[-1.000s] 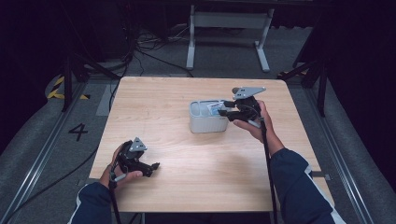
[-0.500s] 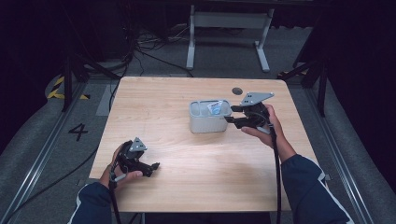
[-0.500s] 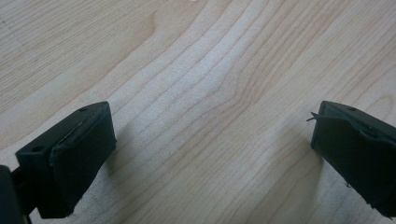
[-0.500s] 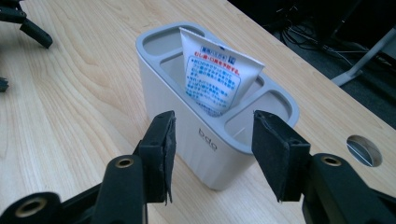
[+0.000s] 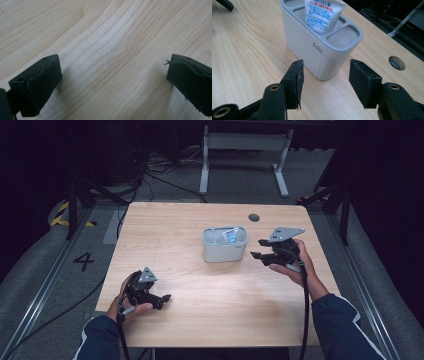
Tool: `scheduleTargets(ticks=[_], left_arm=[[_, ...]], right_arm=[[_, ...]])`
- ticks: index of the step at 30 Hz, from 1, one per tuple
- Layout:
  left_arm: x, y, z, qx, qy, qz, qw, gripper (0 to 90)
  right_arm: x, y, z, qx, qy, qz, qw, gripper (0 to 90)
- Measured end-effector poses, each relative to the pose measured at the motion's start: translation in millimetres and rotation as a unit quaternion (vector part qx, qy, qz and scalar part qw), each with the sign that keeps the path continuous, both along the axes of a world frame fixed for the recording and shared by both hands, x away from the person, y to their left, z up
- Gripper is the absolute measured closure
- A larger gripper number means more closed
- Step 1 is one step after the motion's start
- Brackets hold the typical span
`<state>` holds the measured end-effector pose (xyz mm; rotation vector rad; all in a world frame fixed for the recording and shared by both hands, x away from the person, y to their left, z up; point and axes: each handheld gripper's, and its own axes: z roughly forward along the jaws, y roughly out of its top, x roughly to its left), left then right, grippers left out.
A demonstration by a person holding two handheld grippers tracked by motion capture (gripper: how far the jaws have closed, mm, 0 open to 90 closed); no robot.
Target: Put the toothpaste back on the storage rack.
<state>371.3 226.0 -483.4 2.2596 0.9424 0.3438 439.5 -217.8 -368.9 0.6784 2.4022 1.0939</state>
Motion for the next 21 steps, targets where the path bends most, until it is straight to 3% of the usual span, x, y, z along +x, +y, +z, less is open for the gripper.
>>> scheduleTargets(ticks=[15, 21], left_arm=[[0.0, 0.0, 0.0, 0.000, 0.000, 0.000, 1.0000, 0.3], [0.0, 0.0, 0.0, 0.000, 0.000, 0.000, 1.0000, 0.3]], right_arm=[[-17.5, -29.5, -17.2, -0.034, 0.002, -0.024, 0.9991, 39.8], [-28.2, -44.8, -26.1, -0.035, 0.004, -0.035, 0.9988, 36.3]])
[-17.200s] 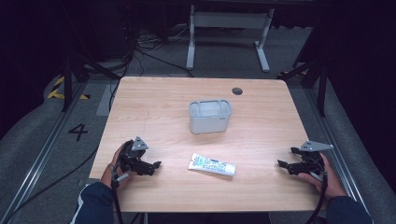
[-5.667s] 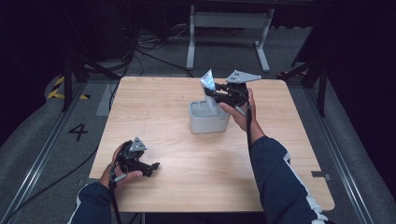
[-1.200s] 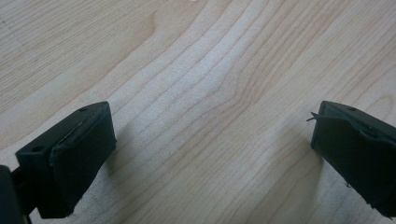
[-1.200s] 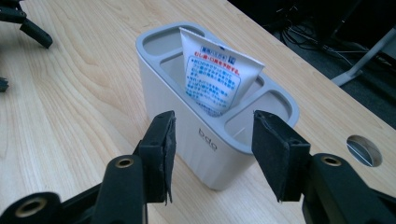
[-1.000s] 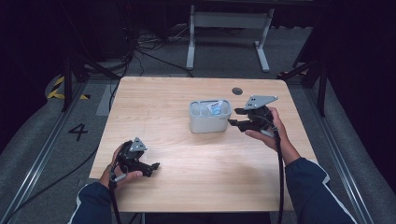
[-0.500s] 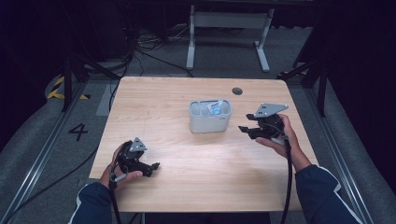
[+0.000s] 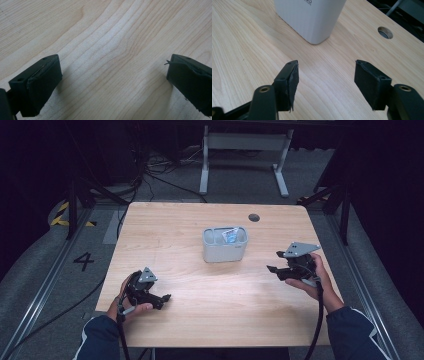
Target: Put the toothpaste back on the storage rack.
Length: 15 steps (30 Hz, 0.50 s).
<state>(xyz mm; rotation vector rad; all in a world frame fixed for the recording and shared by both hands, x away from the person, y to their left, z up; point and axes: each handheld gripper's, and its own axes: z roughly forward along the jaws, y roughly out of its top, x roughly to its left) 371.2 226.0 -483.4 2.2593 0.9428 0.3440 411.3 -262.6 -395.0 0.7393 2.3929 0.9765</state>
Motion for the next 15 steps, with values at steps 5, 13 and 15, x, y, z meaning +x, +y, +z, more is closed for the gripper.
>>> scheduleTargets(ticks=[5, 13, 15], left_arm=[[0.0, 0.0, 0.0, 0.000, 0.000, 0.000, 1.0000, 0.3], [0.0, 0.0, 0.0, 0.000, 0.000, 0.000, 1.0000, 0.3], [-0.1, 0.0, 0.2, 0.001, 0.001, 0.000, 1.0000, 0.3]], right_arm=[[-8.2, -12.9, -9.0, -0.009, -0.004, -0.019, 0.9998, 30.3], [-23.6, -32.8, -26.8, -0.006, 0.010, -0.031, 0.9995, 30.5], [-26.8, -36.1, -30.9, -0.007, 0.011, -0.032, 0.9994, 30.5]])
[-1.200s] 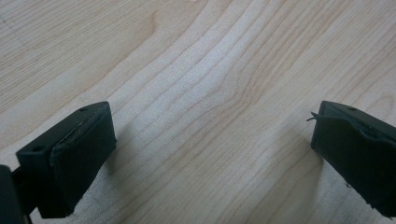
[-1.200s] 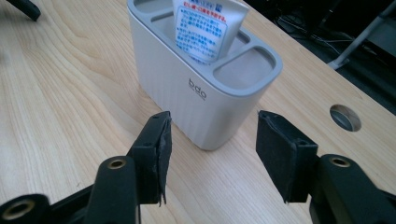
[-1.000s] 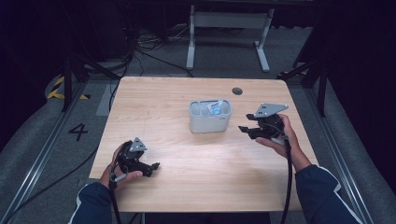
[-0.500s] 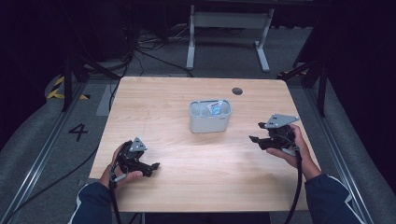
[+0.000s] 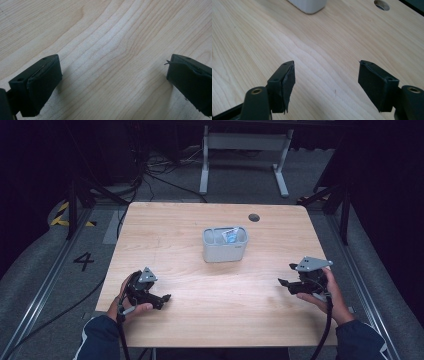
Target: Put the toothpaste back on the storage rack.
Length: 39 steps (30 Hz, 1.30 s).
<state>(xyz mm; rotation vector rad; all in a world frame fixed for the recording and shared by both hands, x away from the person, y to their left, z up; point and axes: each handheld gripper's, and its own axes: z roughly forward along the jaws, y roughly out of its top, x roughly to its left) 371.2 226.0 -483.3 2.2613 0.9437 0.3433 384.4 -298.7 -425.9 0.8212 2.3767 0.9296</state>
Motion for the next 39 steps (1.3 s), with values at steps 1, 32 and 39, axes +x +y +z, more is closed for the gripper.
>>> scheduleTargets(ticks=[1, 32, 39], left_arm=[[0.0, -0.1, -0.2, -0.001, -0.001, 0.000, 1.0000, 0.3], [-0.6, -0.5, -0.2, 0.000, -0.002, 0.004, 1.0000, 0.4], [-0.8, -0.9, -0.2, 0.000, -0.002, 0.007, 1.0000, 0.4]], right_arm=[[-2.3, -2.7, -3.6, -0.005, 0.000, -0.003, 1.0000, 30.5], [-28.0, -66.0, -60.3, 0.081, 0.061, -0.092, 0.9906, 21.1], [-27.5, -65.8, -60.4, 0.080, 0.061, -0.092, 0.9906, 20.4]])
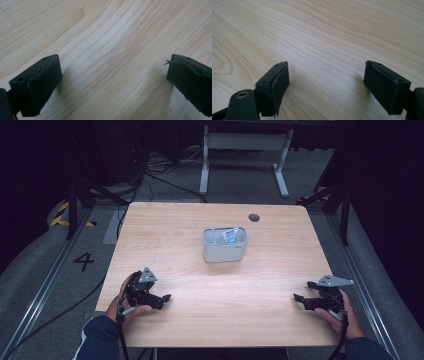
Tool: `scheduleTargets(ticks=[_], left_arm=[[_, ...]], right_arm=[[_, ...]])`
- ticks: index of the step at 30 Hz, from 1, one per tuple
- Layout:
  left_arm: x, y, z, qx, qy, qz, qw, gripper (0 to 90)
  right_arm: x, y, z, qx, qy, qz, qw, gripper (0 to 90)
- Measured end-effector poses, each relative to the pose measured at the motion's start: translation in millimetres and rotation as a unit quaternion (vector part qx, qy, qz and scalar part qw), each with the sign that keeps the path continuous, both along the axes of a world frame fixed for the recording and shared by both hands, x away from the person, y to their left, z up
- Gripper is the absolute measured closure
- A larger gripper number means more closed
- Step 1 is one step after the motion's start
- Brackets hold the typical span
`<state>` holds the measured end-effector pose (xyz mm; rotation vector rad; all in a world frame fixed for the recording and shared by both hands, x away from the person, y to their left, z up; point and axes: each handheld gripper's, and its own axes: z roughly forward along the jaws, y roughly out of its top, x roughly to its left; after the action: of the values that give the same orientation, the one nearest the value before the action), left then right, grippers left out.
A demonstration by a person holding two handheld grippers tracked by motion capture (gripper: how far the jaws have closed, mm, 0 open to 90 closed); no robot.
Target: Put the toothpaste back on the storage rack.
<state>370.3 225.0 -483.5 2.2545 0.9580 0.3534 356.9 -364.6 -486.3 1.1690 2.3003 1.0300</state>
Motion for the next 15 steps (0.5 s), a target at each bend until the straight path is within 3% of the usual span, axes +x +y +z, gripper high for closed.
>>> scheduleTargets(ticks=[15], left_arm=[[0.3, 0.1, 0.0, -0.001, 0.001, -0.002, 1.0000, 0.2]], right_arm=[[2.1, 0.4, -0.1, -0.001, 0.003, -0.002, 1.0000, 17.6]])
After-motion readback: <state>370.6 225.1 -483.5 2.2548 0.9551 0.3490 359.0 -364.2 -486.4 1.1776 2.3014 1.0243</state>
